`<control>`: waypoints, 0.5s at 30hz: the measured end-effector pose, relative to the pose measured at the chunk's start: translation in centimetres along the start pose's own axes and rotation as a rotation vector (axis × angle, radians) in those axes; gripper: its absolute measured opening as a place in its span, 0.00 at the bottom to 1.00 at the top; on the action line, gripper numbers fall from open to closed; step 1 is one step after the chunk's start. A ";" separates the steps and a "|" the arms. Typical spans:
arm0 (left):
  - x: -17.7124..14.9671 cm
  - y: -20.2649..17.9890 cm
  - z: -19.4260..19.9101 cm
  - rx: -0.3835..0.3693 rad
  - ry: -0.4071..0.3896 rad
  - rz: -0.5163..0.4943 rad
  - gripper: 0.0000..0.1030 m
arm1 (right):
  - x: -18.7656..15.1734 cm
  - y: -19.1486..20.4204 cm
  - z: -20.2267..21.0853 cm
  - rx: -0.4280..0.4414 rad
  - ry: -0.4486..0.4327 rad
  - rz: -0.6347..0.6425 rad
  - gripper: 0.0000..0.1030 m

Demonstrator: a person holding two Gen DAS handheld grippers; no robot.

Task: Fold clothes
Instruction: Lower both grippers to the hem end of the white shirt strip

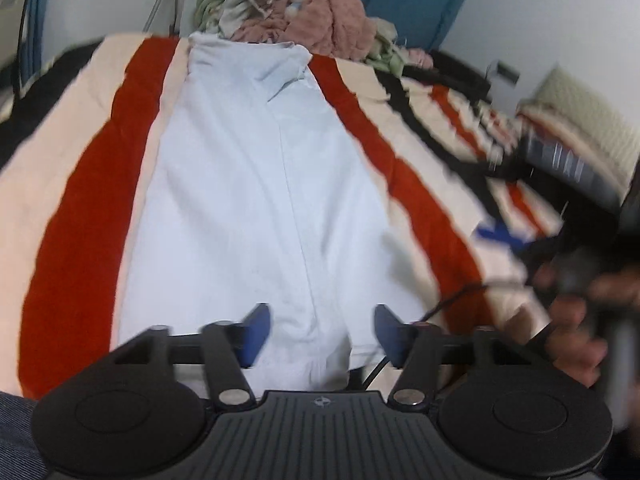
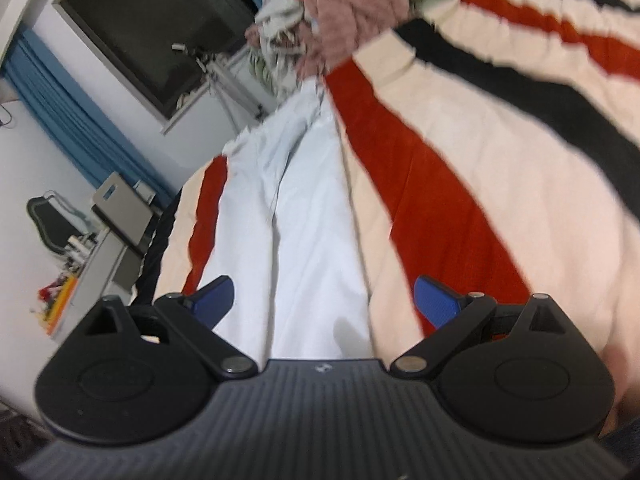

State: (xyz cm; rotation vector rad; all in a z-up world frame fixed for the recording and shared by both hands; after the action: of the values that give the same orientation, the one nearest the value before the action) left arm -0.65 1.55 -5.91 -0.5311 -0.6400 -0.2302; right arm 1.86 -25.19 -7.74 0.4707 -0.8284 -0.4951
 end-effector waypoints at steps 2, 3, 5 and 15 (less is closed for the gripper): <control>1.7 2.0 0.8 -0.001 -0.025 0.079 0.82 | -0.3 -0.5 -1.2 0.032 0.074 -0.045 0.95; 2.6 3.1 1.0 0.001 -0.041 0.117 0.82 | -0.4 -0.7 -1.8 0.041 0.108 -0.069 0.95; 4.3 6.0 1.0 0.032 -0.050 0.210 0.82 | -0.7 -1.2 -2.8 0.029 0.160 -0.107 0.87; 5.0 15.8 -3.0 -0.023 0.029 0.609 0.81 | -2.8 -2.1 -3.9 0.041 0.283 -0.225 0.70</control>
State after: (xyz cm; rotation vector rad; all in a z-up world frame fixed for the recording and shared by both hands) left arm 10.51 13.07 -11.17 -0.7184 -0.4226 0.3279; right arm 2.82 -24.45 -12.89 0.6596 -0.5164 -0.6031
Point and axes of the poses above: each gripper's, at about its wrist camera, not at the fingertips, and z roughly against the way its jaws point, y to its left, x to its top, the point moved 1 cm from there along -z, roughly the way its jaws point, and after that the axes turned 6 degrees about -x, right-handed, at the moved point
